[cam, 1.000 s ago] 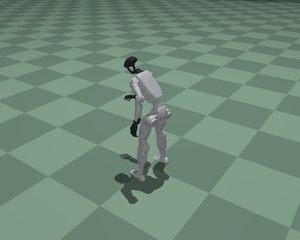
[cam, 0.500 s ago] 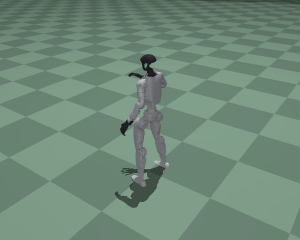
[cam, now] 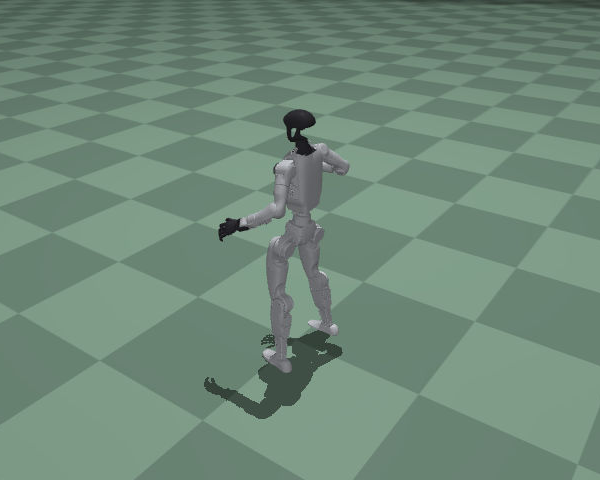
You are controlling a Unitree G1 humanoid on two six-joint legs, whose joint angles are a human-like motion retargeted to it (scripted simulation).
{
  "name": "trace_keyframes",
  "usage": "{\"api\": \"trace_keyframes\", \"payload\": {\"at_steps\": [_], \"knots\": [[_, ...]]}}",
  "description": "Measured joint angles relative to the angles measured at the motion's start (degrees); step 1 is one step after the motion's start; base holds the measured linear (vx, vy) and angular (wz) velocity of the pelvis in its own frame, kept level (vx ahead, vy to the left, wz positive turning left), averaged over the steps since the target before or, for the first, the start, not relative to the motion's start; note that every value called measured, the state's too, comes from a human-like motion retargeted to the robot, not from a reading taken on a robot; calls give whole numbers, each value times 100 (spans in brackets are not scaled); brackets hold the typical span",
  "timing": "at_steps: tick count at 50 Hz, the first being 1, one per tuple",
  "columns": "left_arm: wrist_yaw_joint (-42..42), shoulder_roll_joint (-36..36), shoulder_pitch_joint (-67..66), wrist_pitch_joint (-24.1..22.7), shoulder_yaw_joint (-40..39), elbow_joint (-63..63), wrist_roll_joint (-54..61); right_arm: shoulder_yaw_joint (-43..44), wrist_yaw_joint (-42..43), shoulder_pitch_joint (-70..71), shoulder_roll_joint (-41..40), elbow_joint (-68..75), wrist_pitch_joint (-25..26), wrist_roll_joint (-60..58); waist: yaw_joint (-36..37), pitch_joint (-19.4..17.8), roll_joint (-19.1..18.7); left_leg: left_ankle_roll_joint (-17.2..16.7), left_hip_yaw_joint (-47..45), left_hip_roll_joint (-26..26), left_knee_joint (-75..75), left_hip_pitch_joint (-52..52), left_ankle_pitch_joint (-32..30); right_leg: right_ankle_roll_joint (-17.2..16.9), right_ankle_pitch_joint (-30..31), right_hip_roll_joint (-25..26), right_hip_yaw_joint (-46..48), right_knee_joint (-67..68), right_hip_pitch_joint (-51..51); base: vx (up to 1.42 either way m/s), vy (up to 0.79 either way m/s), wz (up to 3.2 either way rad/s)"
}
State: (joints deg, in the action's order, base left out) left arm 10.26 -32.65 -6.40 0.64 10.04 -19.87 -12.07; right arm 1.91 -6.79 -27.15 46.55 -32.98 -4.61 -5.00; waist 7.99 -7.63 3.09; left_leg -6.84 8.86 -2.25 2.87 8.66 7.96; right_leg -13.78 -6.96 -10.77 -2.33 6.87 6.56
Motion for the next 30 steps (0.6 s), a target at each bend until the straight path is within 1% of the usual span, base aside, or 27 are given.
{"api": "trace_keyframes", "payload": {"at_steps": [3,8,12,15,18,22,25,30], "knots": [[-35,-108,313,-77,256,66,-228,-169,194,-56,49,500,4,-404,-37,-14,19,-15,-5,11,-10,6,1,-14,9,-12,-6,9,-6,0,0,0],[-250,-275,815,-324,713,199,-511,-852,426,-17,-53,1826,26,-546,-92,-50,55,-47,-48,12,-49,31,2,-39,46,-16,-42,8,-23,0,0,0],[-413,-400,1181,-525,1028,331,-666,-1448,381,52,-200,3107,27,-1028,-131,-76,93,-56,-88,17,-74,6,3,-62,80,-21,-80,17,-89,0,0,0],[-455,-465,1473,-570,1241,379,-786,-1803,257,84,-354,4021,92,-1523,-167,-154,103,-39,-114,23,-109,10,3,-71,99,-28,-100,28,-124,0,0,0],[-483,-510,1785,-599,1477,307,-877,-2007,75,37,-547,4711,119,-1638,-230,-237,149,-34,-109,43,-96,-66,-6,-96,134,-45,-105,50,-206,0,0,0],[-440,-472,2313,-530,1794,-87,-967,-2051,-65,-55,-774,5219,201,-1177,-331,-476,198,-20,-124,59,-123,-115,-23,-119,189,-62,-117,56,-283,0,0,0],[-342,-331,2797,-463,2051,-714,-970,-2047,-36,-54,-870,5336,209,-658,-407,-746,246,-47,-160,26,-136,-165,-47,-122,272,-23,-150,29,-352,-2,-1,-5],[9,160,3788,-248,2402,-2580,-822,-2179,279,293,-857,5310,140,-168,-539,-1352,379,-111,-296,-64,-172,-349,-143,-122,502,87,-290,-64,-600,-11,-2,-24]]}}
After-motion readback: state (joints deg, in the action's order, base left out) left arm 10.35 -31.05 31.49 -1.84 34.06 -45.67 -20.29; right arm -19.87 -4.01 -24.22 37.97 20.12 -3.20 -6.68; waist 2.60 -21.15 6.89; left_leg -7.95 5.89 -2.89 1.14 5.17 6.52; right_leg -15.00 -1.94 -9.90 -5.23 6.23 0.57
